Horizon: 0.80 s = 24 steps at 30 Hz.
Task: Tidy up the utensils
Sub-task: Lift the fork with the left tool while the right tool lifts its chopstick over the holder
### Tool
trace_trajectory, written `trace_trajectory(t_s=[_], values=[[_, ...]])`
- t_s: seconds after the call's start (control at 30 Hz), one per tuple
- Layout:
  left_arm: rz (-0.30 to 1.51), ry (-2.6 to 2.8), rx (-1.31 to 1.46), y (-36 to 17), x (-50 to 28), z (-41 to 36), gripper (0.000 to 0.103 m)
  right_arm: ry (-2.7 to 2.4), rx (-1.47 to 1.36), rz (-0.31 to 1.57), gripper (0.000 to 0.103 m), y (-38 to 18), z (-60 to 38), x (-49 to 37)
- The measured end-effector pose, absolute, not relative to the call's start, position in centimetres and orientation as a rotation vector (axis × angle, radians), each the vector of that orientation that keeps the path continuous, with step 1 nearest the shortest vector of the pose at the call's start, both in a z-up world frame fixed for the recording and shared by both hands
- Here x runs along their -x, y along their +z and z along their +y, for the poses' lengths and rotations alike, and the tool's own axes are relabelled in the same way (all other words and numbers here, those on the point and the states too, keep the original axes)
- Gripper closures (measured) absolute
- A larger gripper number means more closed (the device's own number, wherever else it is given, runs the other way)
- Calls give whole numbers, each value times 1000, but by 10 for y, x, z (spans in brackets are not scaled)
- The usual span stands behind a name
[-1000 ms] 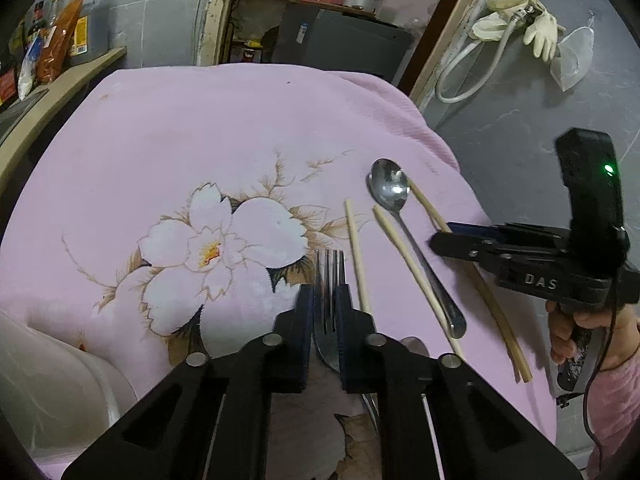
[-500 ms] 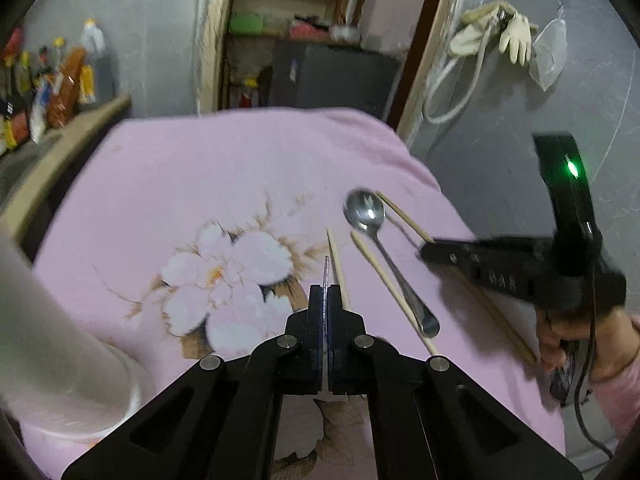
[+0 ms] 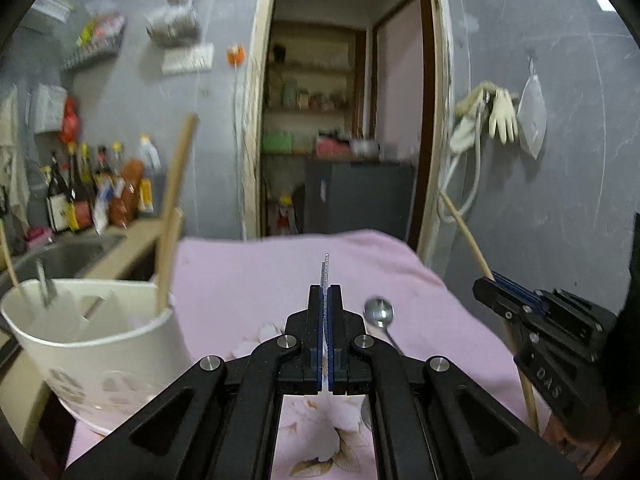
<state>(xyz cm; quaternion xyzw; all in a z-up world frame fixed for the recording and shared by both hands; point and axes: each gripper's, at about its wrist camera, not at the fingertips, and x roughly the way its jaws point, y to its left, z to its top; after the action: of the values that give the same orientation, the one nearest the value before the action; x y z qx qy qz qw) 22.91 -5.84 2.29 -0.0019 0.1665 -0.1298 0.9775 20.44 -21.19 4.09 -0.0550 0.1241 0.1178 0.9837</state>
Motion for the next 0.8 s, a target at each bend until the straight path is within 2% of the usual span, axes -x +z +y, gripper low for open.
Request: trace_trajectory(t_s=[0.43,0.8], values=[[118,-220,-54,53,-183,-45,103,220,102,-65,99,79,-190,-169],[-17,-158,-111,103,-151,-6,103,284,59,-200,99,120,-161,-162]])
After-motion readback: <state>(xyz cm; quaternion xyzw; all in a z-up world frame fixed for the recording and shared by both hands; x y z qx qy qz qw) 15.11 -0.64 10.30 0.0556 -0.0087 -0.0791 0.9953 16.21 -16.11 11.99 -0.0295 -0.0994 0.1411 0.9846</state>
